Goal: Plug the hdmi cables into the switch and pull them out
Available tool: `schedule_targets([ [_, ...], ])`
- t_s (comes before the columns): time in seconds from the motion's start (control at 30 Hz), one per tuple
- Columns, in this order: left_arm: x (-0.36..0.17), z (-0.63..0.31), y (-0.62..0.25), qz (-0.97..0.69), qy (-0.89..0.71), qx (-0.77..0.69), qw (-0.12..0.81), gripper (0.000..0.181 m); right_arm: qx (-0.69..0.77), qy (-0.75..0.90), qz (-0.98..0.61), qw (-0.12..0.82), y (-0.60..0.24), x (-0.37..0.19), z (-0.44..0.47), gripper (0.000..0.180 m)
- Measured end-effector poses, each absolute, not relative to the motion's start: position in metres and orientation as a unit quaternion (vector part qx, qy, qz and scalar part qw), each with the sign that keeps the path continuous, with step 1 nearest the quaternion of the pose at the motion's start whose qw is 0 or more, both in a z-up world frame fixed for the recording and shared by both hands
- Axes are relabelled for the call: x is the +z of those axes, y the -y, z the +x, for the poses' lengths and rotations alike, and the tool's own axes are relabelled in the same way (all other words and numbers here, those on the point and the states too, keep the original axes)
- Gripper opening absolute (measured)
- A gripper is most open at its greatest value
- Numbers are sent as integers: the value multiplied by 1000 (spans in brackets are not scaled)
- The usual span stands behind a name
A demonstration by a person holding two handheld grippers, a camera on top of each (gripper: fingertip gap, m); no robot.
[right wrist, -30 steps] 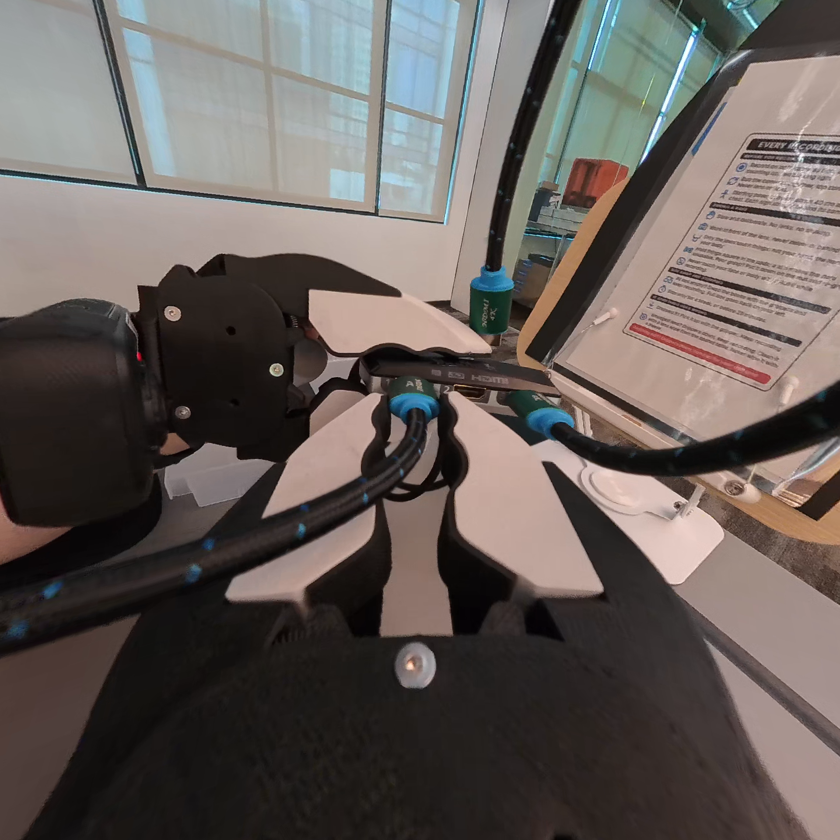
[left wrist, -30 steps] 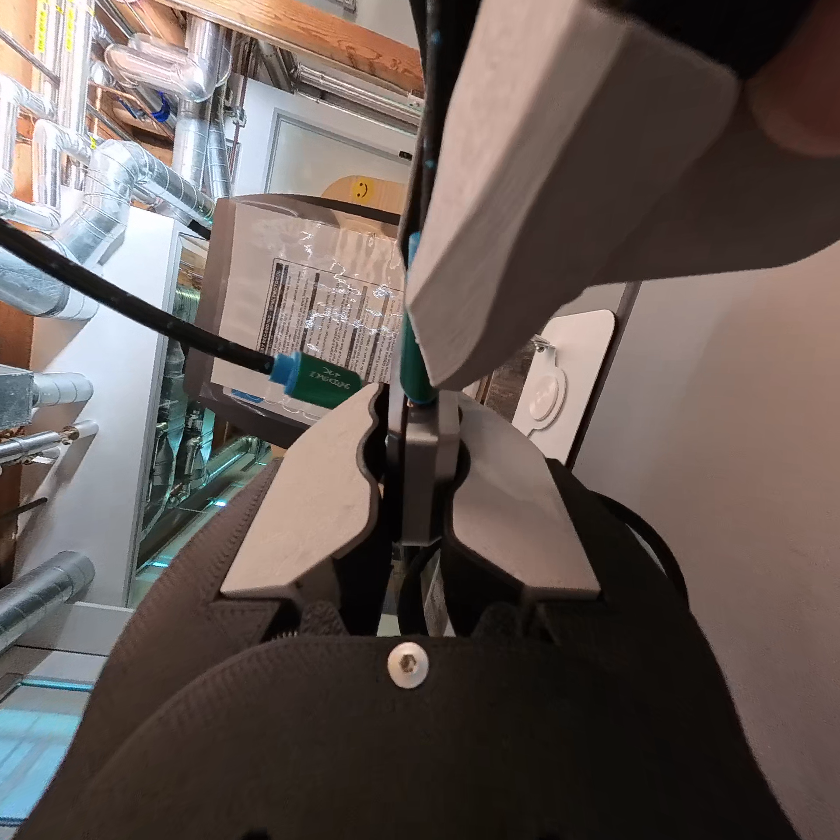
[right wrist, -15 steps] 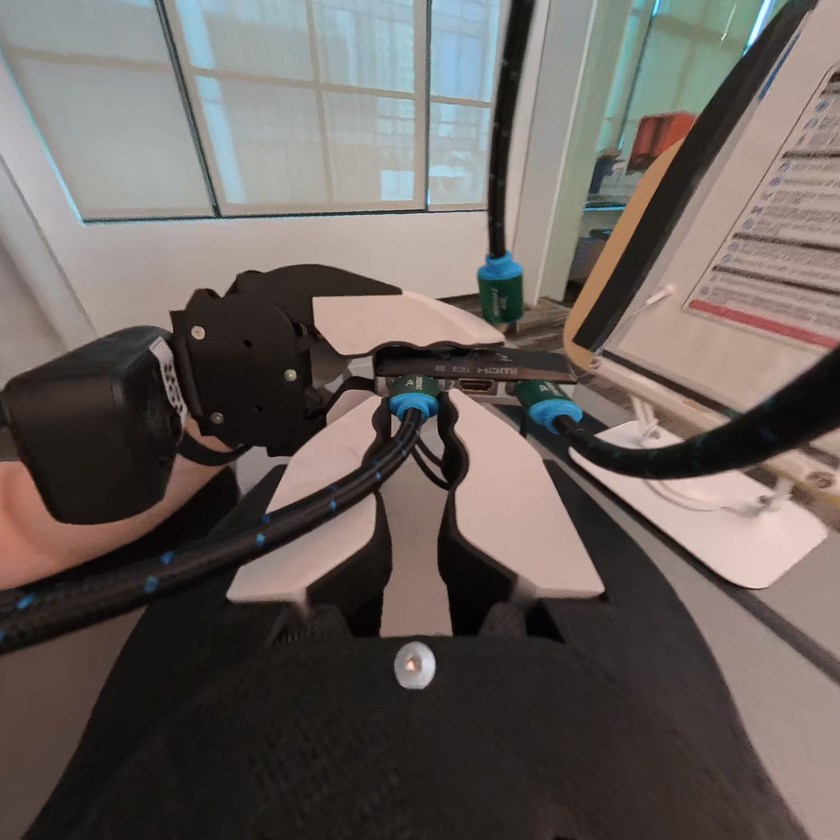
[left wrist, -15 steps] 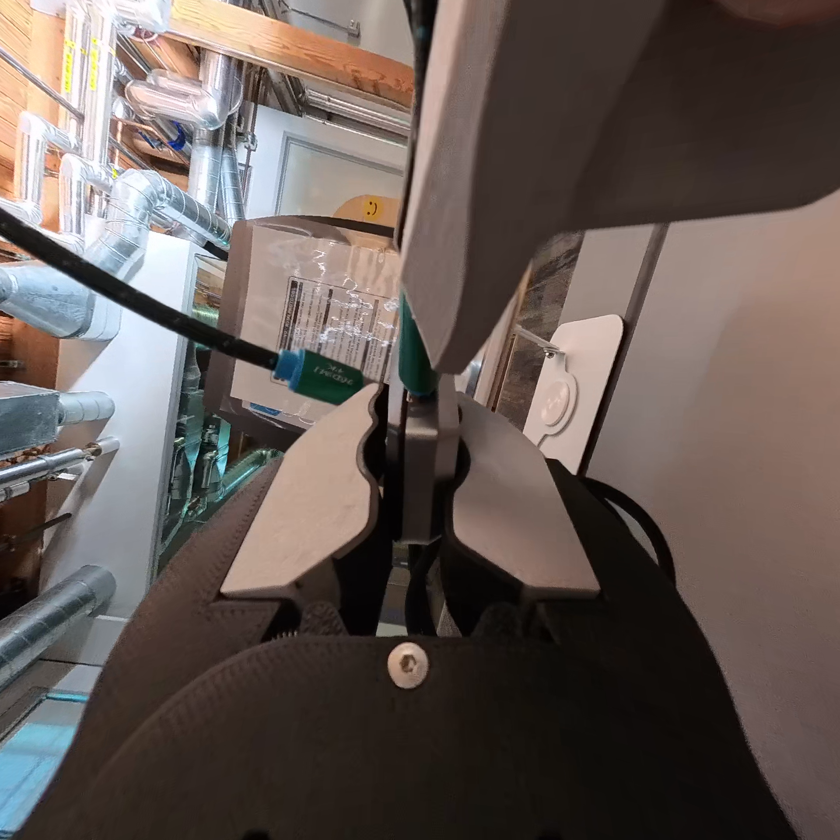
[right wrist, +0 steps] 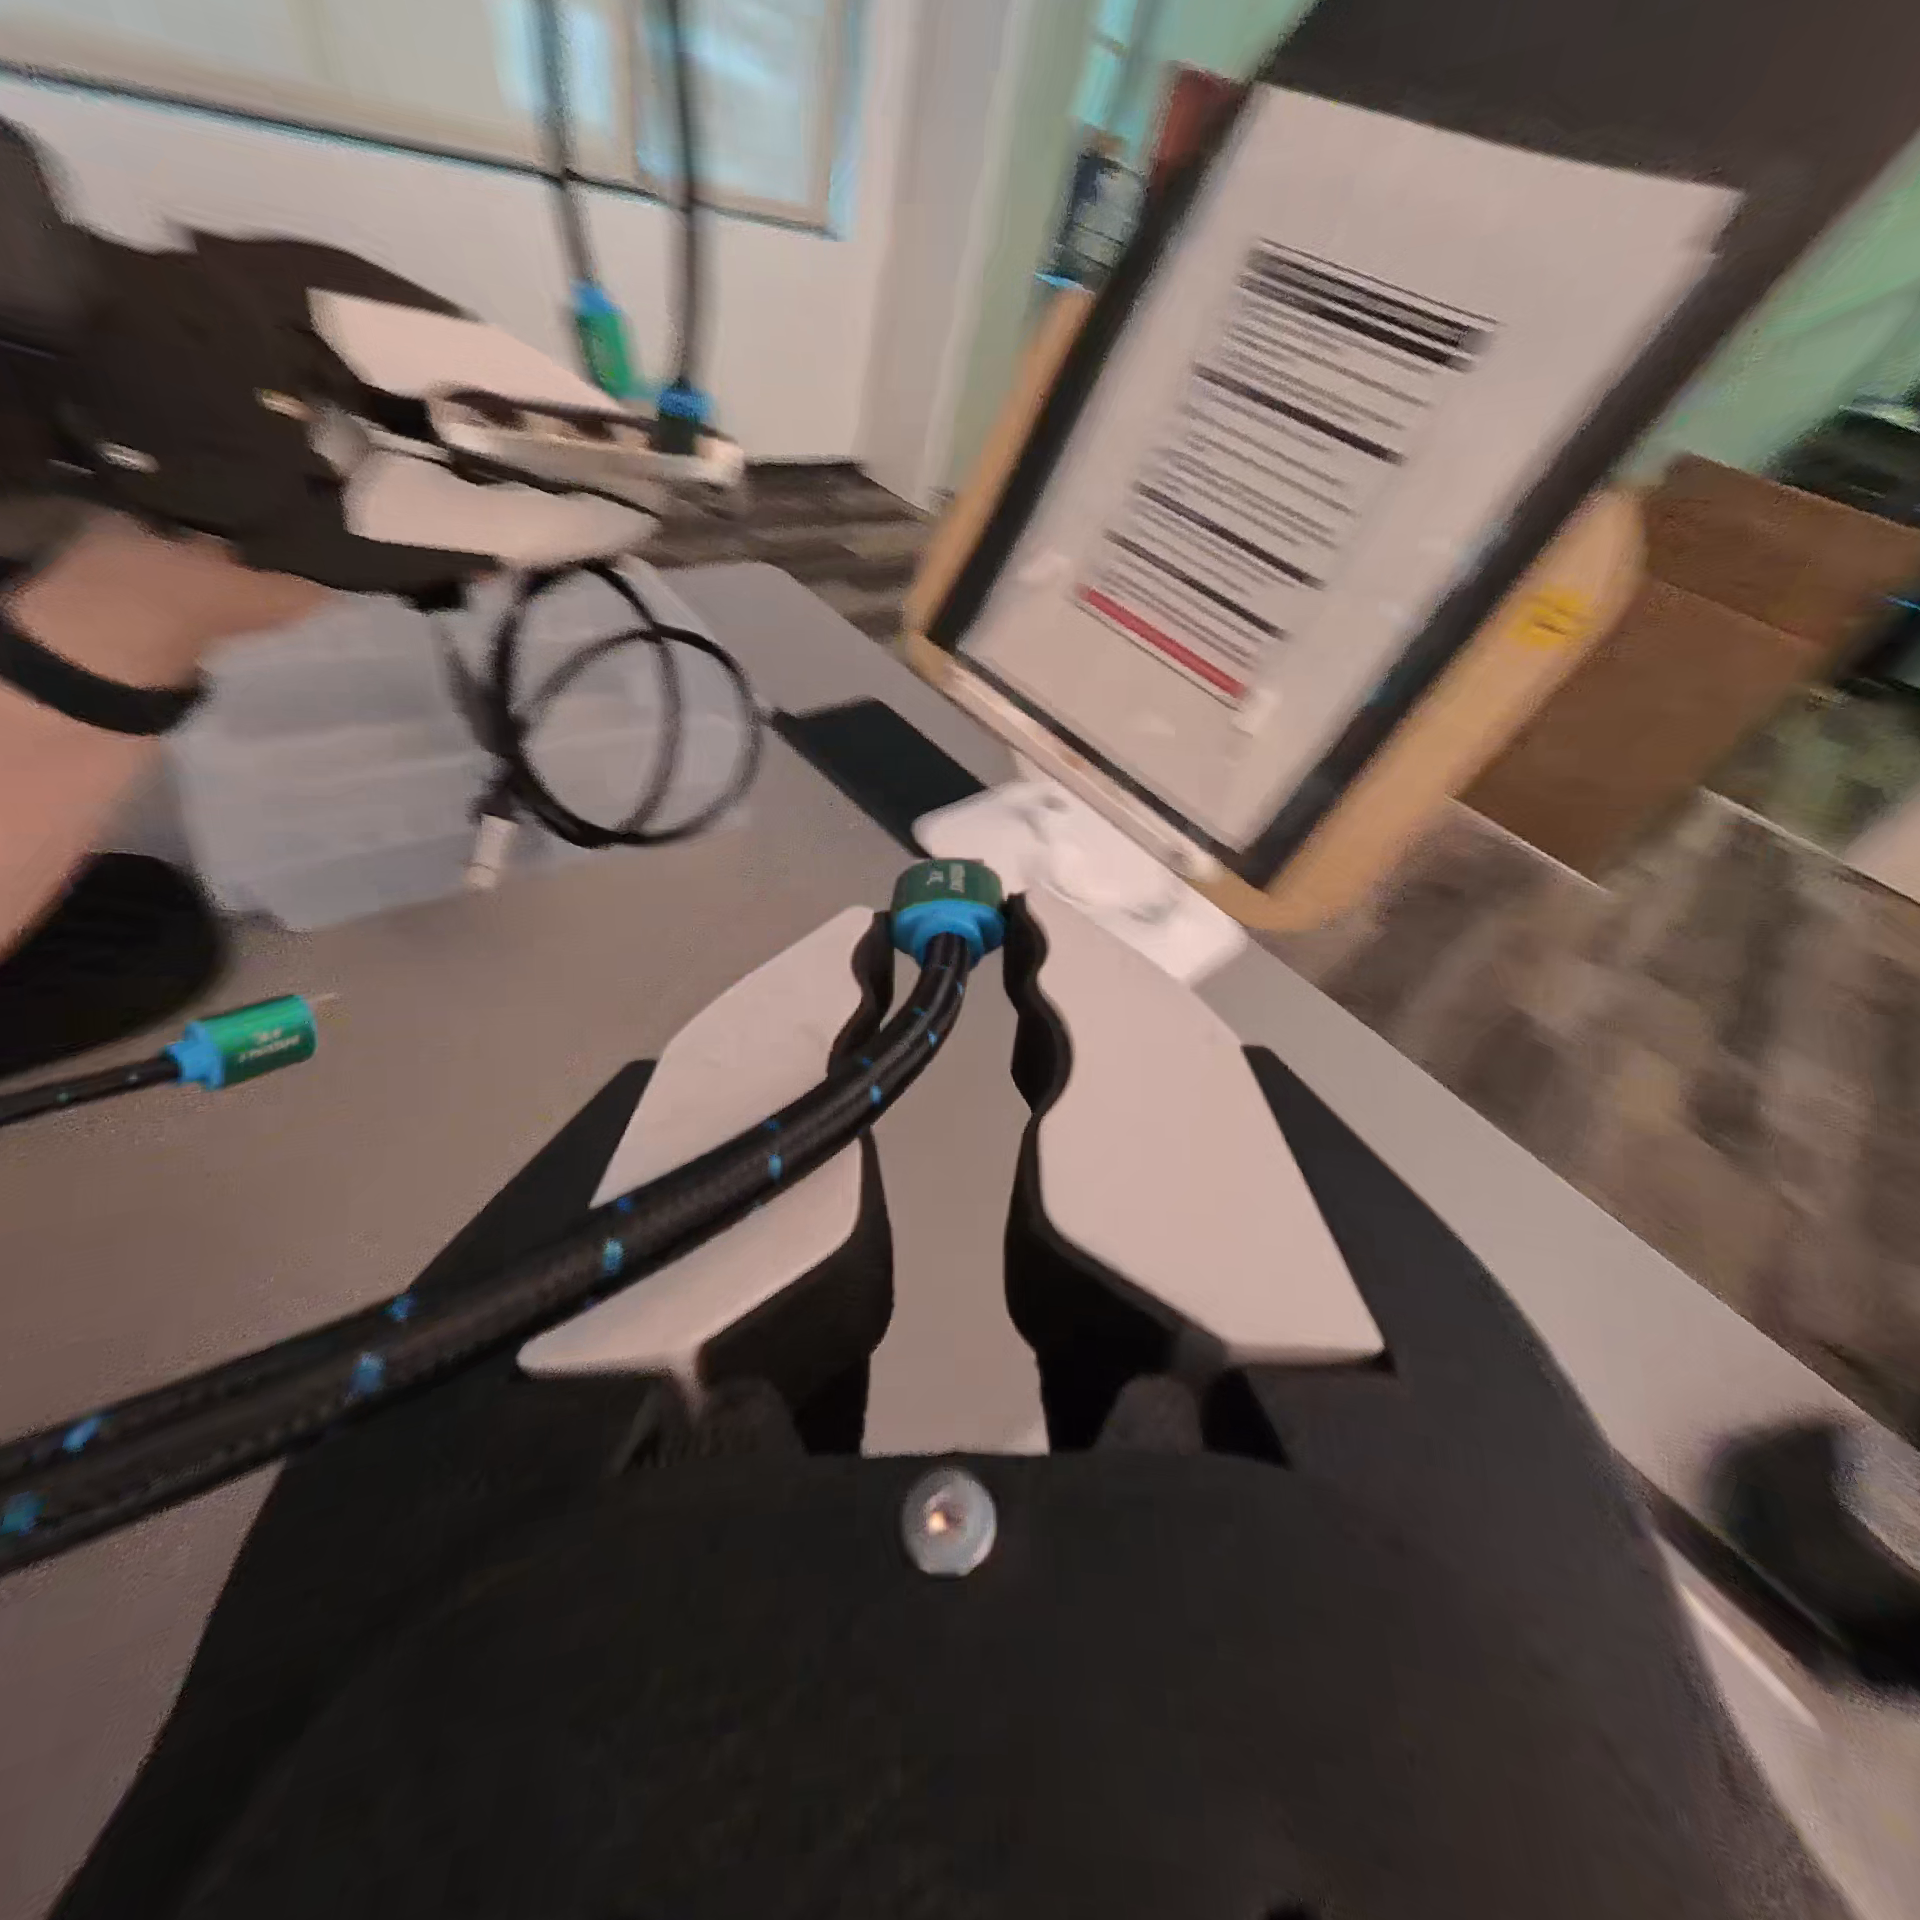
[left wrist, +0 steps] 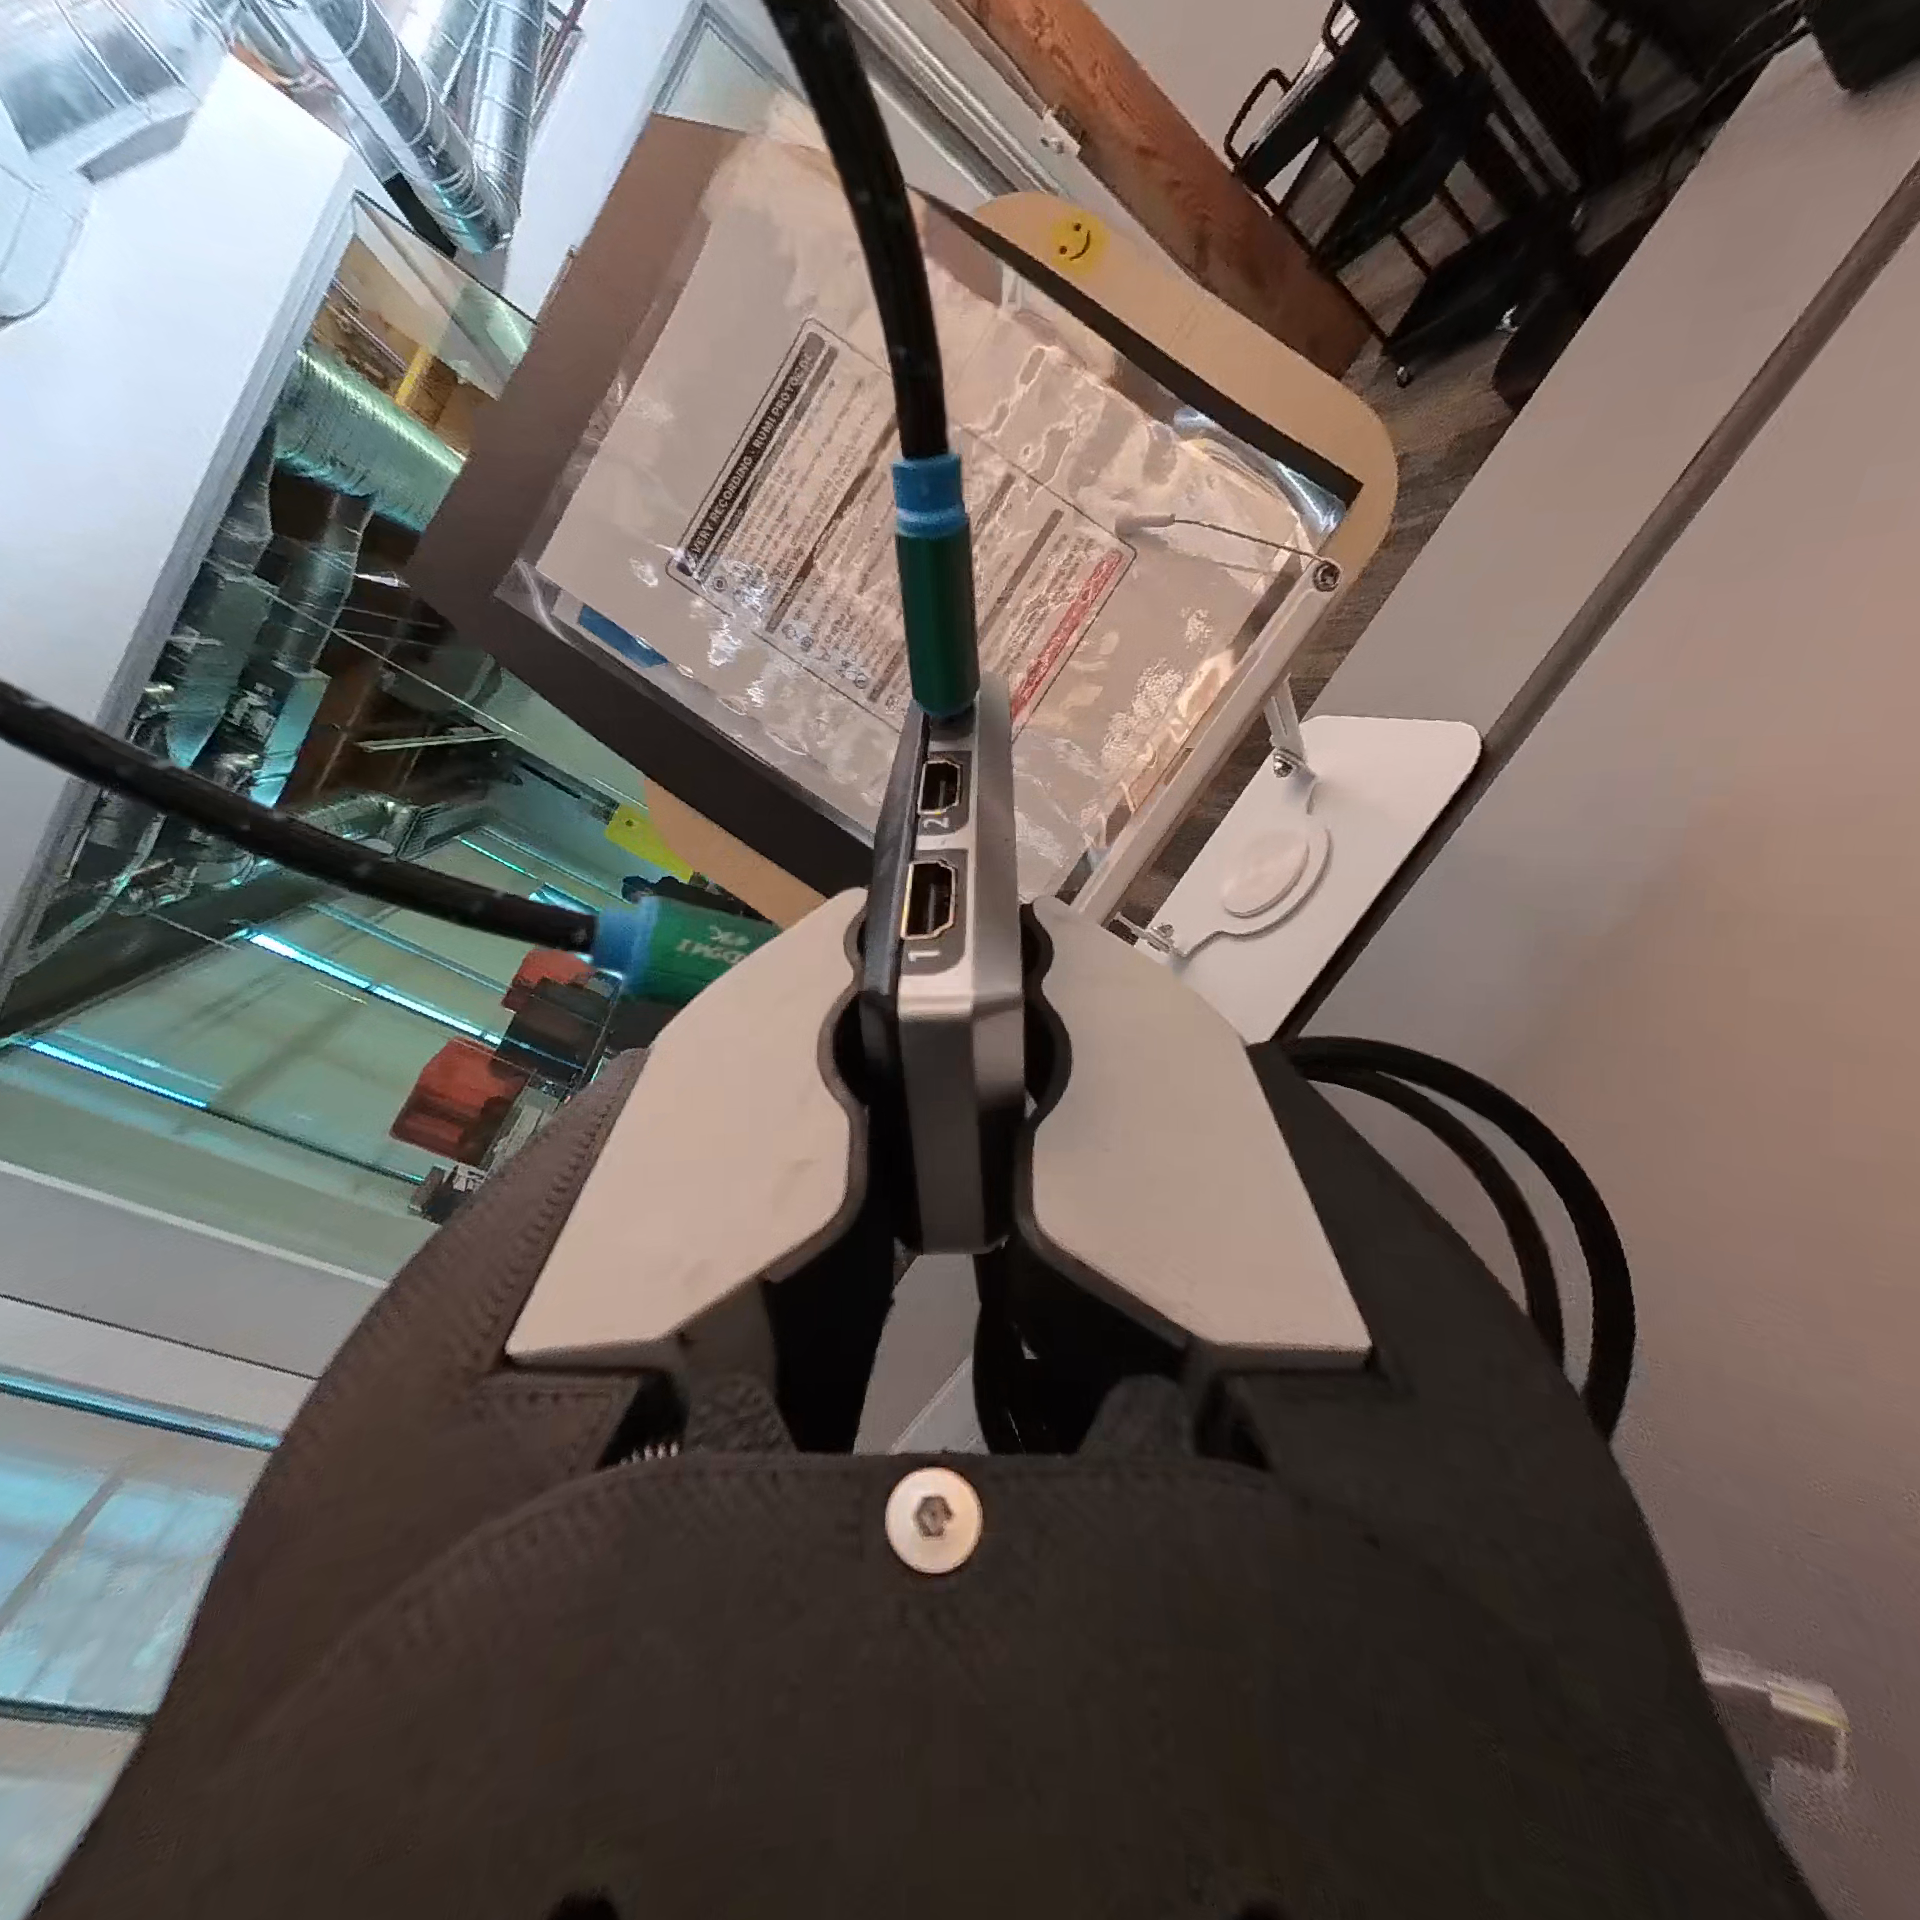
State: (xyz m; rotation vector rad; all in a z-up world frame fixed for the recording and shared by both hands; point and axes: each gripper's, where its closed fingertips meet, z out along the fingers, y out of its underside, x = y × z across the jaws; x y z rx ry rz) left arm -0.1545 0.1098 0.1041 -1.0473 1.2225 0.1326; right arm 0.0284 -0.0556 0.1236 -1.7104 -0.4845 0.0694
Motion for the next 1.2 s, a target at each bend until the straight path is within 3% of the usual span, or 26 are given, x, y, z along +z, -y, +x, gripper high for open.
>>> schedule_targets([
  [0.2,96,-143,-102,-463,-570,56,676,23,-197,18,-832,518,140,106,177,21],
  [0.33,89,-135,-97,-458,-586,64,665,22,-208,-79,-904,365,187,47,227,21],
  [0.57,85,-133,-98,-461,-590,71,659,23,-77,-71,-971,214,205,-33,224,21],
  [0.67,84,-132,-98,-461,-592,71,657,22,-36,-59,-973,222,199,-40,216,21],
  [0.9,79,-130,-97,-463,-601,74,647,22,-2,-73,-988,139,191,-79,217,22],
  [1.2,75,-129,-97,-467,-608,74,638,22,-15,-106,-978,180,188,-84,244,23],
])
